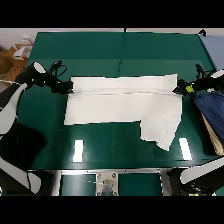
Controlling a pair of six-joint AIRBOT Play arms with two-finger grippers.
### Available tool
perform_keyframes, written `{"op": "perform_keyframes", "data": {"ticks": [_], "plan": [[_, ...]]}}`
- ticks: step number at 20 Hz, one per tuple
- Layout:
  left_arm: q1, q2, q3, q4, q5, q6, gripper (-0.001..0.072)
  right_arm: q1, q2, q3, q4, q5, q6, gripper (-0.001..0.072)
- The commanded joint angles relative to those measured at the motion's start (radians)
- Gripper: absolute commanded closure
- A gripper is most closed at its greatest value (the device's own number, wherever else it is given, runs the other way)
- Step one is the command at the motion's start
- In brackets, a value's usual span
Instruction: Fold the shirts.
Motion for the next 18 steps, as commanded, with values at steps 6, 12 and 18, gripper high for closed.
{"op": "perform_keyframes", "data": {"ticks": [6, 12, 18], "plan": [[0.069, -0.008, 0.208, 0.027, -0.468, -0.153, 0.0178, -0.103, 0.04, 0.097, -0.023, 0.314, 0.06, 0.0381], [0.085, 0.169, 0.078, 0.05, -0.598, -0.145, 0.0684, -0.204, 0.287, -0.207, -0.104, 0.352, 0.057, 0.0694], [0.08, 0.694, -0.582, 0.042, -0.198, -0.164, 0.0682, -0.336, 0.706, -0.736, -0.148, 0.096, 0.106, 0.0693]]}}
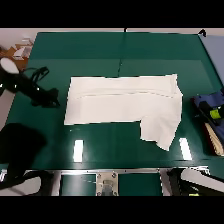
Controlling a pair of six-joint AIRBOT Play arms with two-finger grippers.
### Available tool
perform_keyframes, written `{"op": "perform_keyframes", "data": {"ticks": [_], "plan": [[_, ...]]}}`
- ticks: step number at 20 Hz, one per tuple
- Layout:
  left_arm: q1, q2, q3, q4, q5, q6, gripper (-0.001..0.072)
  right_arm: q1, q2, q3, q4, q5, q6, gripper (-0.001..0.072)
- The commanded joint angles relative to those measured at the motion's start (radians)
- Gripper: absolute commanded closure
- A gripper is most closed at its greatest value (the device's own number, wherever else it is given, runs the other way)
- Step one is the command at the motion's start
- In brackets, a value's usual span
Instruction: Fold the shirts.
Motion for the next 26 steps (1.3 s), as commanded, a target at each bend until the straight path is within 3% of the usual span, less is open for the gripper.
{"op": "perform_keyframes", "data": {"ticks": [1, 2, 3, 4, 5, 13, 16, 19, 20, 21, 22, 23, 25, 26], "plan": [[0.0, 0.291, -0.376, -0.023, 0.266, -0.029, 0.0661, -0.061, 0.216, -0.278, -0.01, -0.174, 0.017, 0.0693], [0.0, 0.344, -0.469, -0.055, 0.323, -0.03, 0.0291, -0.061, 0.246, -0.324, -0.01, -0.208, 0.017, 0.0693], [0.0, 0.376, -0.544, -0.086, 0.372, -0.053, 0.0016, -0.06, 0.257, -0.349, -0.006, -0.224, 0.017, 0.0675], [0.0, 0.391, -0.612, -0.132, 0.423, -0.059, -0.0004, -0.06, 0.254, -0.362, 0.01, -0.232, 0.017, 0.0589], [0.0, 0.386, -0.665, -0.188, 0.478, -0.058, -0.0003, -0.06, 0.253, -0.366, 0.022, -0.237, 0.017, 0.0558], [-0.221, 0.296, -0.821, -0.465, 1.066, -0.073, -0.0002, -0.06, 0.252, -0.366, 0.064, -0.319, 0.016, 0.0558], [-0.227, 0.205, -0.819, -0.613, 1.12, -0.069, -0.0003, -0.06, 0.252, -0.366, 0.087, -0.367, 0.016, 0.0557], [-0.227, 0.18, -0.812, -0.632, 1.118, -0.068, -0.0001, -0.06, 0.252, -0.365, 0.089, -0.4, 0.017, 0.0553], [-0.227, 0.18, -0.805, -0.632, 1.119, -0.068, 0.0092, -0.06, 0.252, -0.365, 0.089, -0.408, 0.017, 0.0473], [-0.227, 0.18, -0.798, -0.631, 1.119, -0.061, 0.0371, -0.06, 0.252, -0.365, 0.089, -0.411, 0.017, 0.0381], [-0.227, 0.179, -0.794, -0.631, 1.12, -0.032, 0.0479, -0.06, 0.252, -0.365, 0.088, -0.406, 0.017, 0.037], [-0.227, 0.18, -0.793, -0.631, 1.12, -0.013, 0.0477, -0.06, 0.252, -0.365, 0.088, -0.391, 0.017, 0.037], [-0.227, 0.18, -0.793, -0.632, 1.119, 0.01, 0.0682, -0.072, 0.252, -0.365, 0.087, -0.341, 0.017, 0.0369], [-0.227, 0.18, -0.793, -0.63, 1.118, 0.011, 0.0683, -0.091, 0.252, -0.365, 0.087, -0.309, 0.019, 0.0371]]}}
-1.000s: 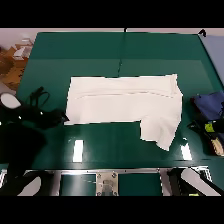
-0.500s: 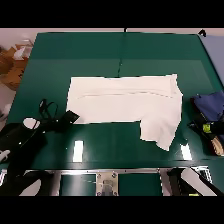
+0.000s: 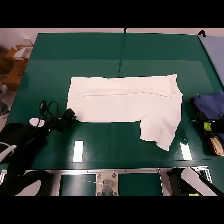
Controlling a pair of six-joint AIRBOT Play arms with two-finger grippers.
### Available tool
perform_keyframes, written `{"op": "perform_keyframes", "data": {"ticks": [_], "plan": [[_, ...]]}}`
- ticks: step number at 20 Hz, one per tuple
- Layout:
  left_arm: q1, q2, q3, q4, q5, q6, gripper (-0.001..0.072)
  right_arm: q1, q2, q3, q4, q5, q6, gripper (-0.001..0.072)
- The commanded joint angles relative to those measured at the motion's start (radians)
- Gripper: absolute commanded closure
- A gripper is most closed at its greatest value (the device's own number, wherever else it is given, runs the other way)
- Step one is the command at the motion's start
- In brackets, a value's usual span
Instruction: Fold the shirts.
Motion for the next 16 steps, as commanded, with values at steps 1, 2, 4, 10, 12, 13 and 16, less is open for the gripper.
{"op": "perform_keyframes", "data": {"ticks": [1, 2, 4, 10, 12, 13, 16], "plan": [[-0.001, -0.002, 0.005, -0.013, 0.001, 0.048, 0.0683, -0.049, 0.001, 0.0, -0.001, 0.092, 0.012, 0.0371], [-0.001, -0.002, 0.005, -0.013, -0.007, 0.064, 0.0683, -0.085, 0.001, -0.001, -0.001, 0.132, 0.019, 0.0371], [-0.001, -0.002, 0.005, -0.013, -0.02, 0.063, 0.0683, -0.146, 0.0, -0.01, -0.001, 0.178, 0.013, 0.0371], [-0.001, -0.002, 0.005, -0.013, -0.028, 0.073, 0.0682, -0.11, -0.097, -0.126, 0.099, 0.103, -0.077, 0.0379], [-0.001, -0.002, 0.005, -0.013, -0.036, 0.09, 0.0683, -0.059, -0.171, -0.131, 0.172, 0.077, -0.141, 0.038], [-0.001, -0.002, 0.005, -0.013, -0.042, 0.089, 0.0683, -0.036, -0.199, -0.131, 0.207, 0.064, -0.162, 0.038], [-0.001, -0.002, 0.005, -0.013, -0.045, 0.089, 0.0683, 0.016, -0.258, -0.129, 0.278, 0.05, -0.195, 0.0381]]}}
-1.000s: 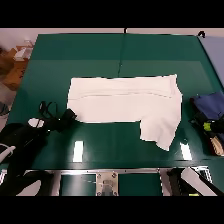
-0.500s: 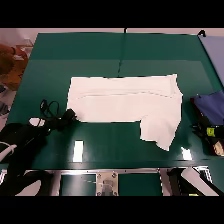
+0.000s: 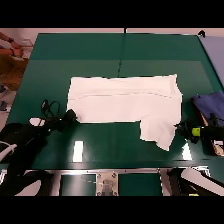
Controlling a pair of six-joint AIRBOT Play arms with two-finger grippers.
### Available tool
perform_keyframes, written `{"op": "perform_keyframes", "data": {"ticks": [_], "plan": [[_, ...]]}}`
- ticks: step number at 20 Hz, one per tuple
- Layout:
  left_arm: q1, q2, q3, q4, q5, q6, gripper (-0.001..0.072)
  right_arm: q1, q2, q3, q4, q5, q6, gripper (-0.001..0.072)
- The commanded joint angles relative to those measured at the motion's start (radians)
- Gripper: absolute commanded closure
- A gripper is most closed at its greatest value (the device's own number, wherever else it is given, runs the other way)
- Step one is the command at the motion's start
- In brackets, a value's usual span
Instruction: Fold the shirts.
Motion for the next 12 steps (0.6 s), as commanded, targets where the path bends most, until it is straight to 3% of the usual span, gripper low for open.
{"op": "perform_keyframes", "data": {"ticks": [1, 5, 7, 8, 10, 12], "plan": [[0.0, 0.0, 0.0, 0.001, -0.009, 0.007, 0.0683, 0.052, -0.066, -0.008, 0.057, -0.043, -0.056, 0.0381], [0.0, 0.002, 0.001, 0.001, -0.016, 0.007, 0.0683, 0.052, -0.065, 0.017, 0.057, 0.008, -0.083, 0.0465], [0.0, 0.002, 0.001, 0.005, -0.035, 0.017, 0.0683, 0.051, -0.065, 0.04, 0.056, 0.053, -0.084, 0.0658], [0.001, 0.002, 0.002, 0.006, -0.055, 0.046, 0.0684, 0.047, -0.064, 0.055, 0.056, 0.08, -0.083, 0.0693], [0.003, 0.016, 0.012, 0.065, -0.124, 0.064, 0.0685, 0.031, -0.045, 0.085, 0.056, 0.128, -0.08, 0.0694], [0.003, 0.066, 0.029, 0.22, -0.192, -0.026, 0.0686, 0.01, 0.014, 0.097, 0.029, 0.136, -0.031, 0.0694]]}}
